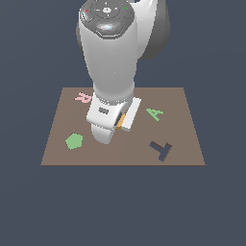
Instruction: Insert a designated object into the corresponding slot on a board.
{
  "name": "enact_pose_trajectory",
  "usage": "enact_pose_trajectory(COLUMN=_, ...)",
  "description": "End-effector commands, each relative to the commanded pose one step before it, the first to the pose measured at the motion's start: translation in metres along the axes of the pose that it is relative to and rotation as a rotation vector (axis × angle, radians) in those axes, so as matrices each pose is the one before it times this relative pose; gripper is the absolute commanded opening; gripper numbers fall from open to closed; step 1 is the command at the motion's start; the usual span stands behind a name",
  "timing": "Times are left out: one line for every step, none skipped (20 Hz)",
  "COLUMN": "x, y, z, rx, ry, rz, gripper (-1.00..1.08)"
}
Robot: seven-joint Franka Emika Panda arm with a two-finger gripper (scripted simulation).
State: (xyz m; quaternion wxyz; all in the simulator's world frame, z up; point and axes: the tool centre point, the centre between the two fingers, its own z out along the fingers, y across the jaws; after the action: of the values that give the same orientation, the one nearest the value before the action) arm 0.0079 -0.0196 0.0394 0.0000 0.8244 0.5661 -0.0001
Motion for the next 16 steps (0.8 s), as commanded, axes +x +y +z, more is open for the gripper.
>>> enact_pose_trajectory(x=-0.00328, y=-0.00247, z=-0.00064, rx=-0.00066, ry=0.00000, rz=-0.06932, gripper=-1.00)
enact_pose_trajectory(x=-0.00118, y=-0.00088, z=-0.00011, rx=0.00003, ry=-0.00005, rz=-0.02315, gripper=-1.00)
enact_pose_trajectory(x=-0.00112, y=-0.00083, z=-0.00010, rx=0.00003, ry=-0.00005, rz=-0.02172, gripper=-1.00)
enact_pose_trajectory(x=-0.00105, y=-0.00076, z=-0.00009, rx=0.00004, ry=-0.00005, rz=-0.02027, gripper=-1.00)
enact_pose_trajectory(x=-0.00099, y=-0.00070, z=-0.00008, rx=0.00004, ry=-0.00005, rz=-0.01881, gripper=-1.00)
enact_pose_trajectory(x=-0.00093, y=-0.00063, z=-0.00007, rx=0.00004, ry=-0.00004, rz=-0.01740, gripper=-1.00)
enact_pose_trajectory(x=-0.00086, y=-0.00058, z=-0.00007, rx=0.00004, ry=-0.00004, rz=-0.01619, gripper=-1.00)
enact_pose_trajectory(x=-0.00081, y=-0.00054, z=-0.00006, rx=0.00004, ry=-0.00004, rz=-0.01494, gripper=-1.00)
enact_pose_trajectory(x=-0.00073, y=-0.00049, z=-0.00006, rx=0.00004, ry=-0.00004, rz=-0.01365, gripper=-1.00)
enact_pose_trajectory(x=-0.00067, y=-0.00044, z=-0.00005, rx=0.00004, ry=-0.00003, rz=-0.01228, gripper=-1.00)
enact_pose_trajectory(x=-0.00060, y=-0.00039, z=-0.00004, rx=0.00003, ry=-0.00003, rz=-0.01087, gripper=-1.00)
enact_pose_trajectory(x=-0.00051, y=-0.00034, z=-0.00004, rx=0.00003, ry=-0.00003, rz=-0.00949, gripper=-1.00)
enact_pose_trajectory(x=-0.00045, y=-0.00028, z=-0.00003, rx=0.00003, ry=-0.00002, rz=-0.00808, gripper=-1.00)
enact_pose_trajectory(x=-0.00037, y=-0.00023, z=-0.00003, rx=0.00003, ry=-0.00002, rz=-0.00669, gripper=-1.00)
enact_pose_trajectory(x=-0.00029, y=-0.00018, z=-0.00002, rx=0.00002, ry=-0.00001, rz=-0.00530, gripper=-1.00)
enact_pose_trajectory(x=-0.00022, y=-0.00012, z=-0.00001, rx=0.00002, ry=-0.00001, rz=-0.00391, gripper=-1.00)
